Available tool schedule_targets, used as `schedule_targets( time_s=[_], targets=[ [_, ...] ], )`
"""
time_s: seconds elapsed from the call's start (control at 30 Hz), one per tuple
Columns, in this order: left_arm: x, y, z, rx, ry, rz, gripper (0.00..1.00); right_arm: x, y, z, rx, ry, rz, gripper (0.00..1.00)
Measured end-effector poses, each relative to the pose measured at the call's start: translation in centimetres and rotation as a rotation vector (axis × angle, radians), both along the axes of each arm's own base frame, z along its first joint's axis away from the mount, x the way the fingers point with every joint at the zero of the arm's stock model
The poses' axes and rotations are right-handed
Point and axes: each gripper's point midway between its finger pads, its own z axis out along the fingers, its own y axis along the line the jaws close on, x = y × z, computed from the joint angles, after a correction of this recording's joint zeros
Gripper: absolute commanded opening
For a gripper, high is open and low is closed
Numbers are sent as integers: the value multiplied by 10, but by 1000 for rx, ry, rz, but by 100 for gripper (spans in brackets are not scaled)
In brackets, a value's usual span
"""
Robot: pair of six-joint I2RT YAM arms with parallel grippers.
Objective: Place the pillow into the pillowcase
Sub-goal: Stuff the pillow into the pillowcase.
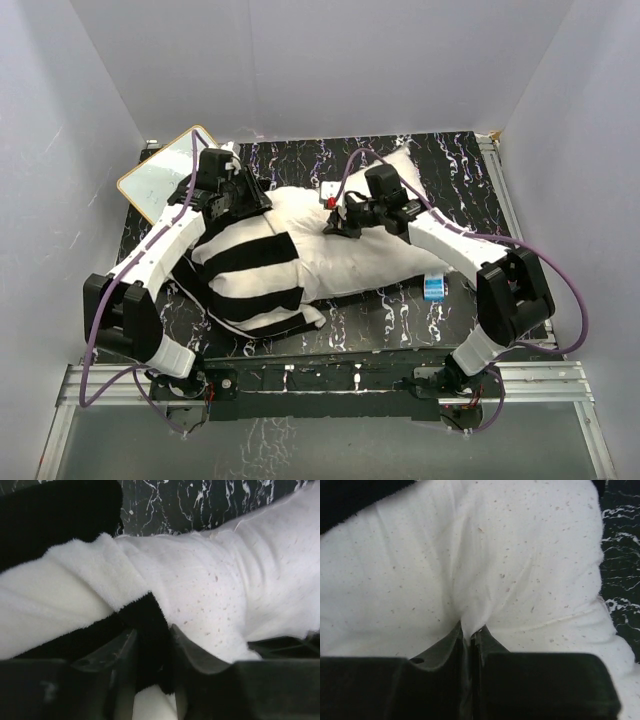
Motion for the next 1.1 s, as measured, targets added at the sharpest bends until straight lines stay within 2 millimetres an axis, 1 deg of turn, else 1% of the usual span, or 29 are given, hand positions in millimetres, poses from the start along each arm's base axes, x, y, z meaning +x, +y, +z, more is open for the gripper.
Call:
schedule_targets(
  time_s=[0.03, 0.07, 0.17, 0.27, 0.3, 0.33, 0.37, 0.43, 0.5, 0.57, 0.63, 0.7, 0.73, 0.77, 0.83, 0.87, 0.9, 0.93, 0.97, 1.0, 1.07, 1.1],
  targets=[
    [1, -1, -2, -6, 8, -4, 4, -4, 0, -4, 1, 10, -1, 8],
    [0, -2, -4, -14, 16, -9, 0, -7, 0, -10, 0, 24, 0, 8],
    [-2, -7, -2, -34, 20, -34, 0, -13, -1, -20, -2, 45, 1, 8],
    [-4, -12, 4, -61, 7, -70, 0, -12, 0, -20, 1, 41, -1, 8],
    [-4, -15, 6, -73, 0, -87, 0, -13, -1, -21, 0, 41, 0, 10],
    [-4, -17, 9, -83, -6, -103, 0, -13, -1, -21, -2, 40, 1, 14],
    [-5, -21, 13, -96, -17, -126, 0, -13, -1, -21, -5, 36, 5, 21],
    [-5, -28, 22, -117, -46, -174, 0, -16, -3, -20, -20, 42, 23, 40],
    [-5, -33, 31, -130, -77, -216, 0, -20, -5, -11, -36, 51, 64, 54],
    [-6, -36, 39, -136, -110, -256, 0, -21, -7, 4, -43, 54, 102, 67],
    [-9, -39, 43, -139, -132, -289, 0, -17, -11, 28, -33, 42, 128, 81],
    [-9, -42, 49, -143, -159, -321, 0, -11, -13, 52, -8, 8, 135, 94],
    [-9, -45, 53, -147, -176, -340, 0, -5, -13, 64, 6, -19, 129, 97],
    [-9, -46, 56, -151, -187, -353, 0, 0, -13, 71, 18, -40, 119, 98],
    [-9, -50, 62, -163, -213, -379, 0, 7, -12, 75, 32, -53, 95, 98],
    [-9, -51, 64, -169, -220, -389, 0, 10, -11, 73, 34, -53, 88, 98],
    [-9, -53, 67, -177, -232, -402, 0, 14, -10, 69, 35, -41, 76, 95],
    [-9, -55, 69, -184, -242, -412, 0, 18, -8, 62, 31, -27, 66, 89],
    [-10, -56, 72, -192, -252, -422, 0, 23, -6, 52, 26, -9, 57, 79],
    [-10, -58, 75, -200, -261, -431, 0, 28, -3, 41, 19, 12, 53, 62],
    [-9, -61, 80, -220, -279, -443, 0, 31, 3, 12, 5, 79, 55, 22],
    [-7, -63, 83, -230, -287, -446, 0, 29, 5, -1, -1, 110, 61, 9]
  ],
)
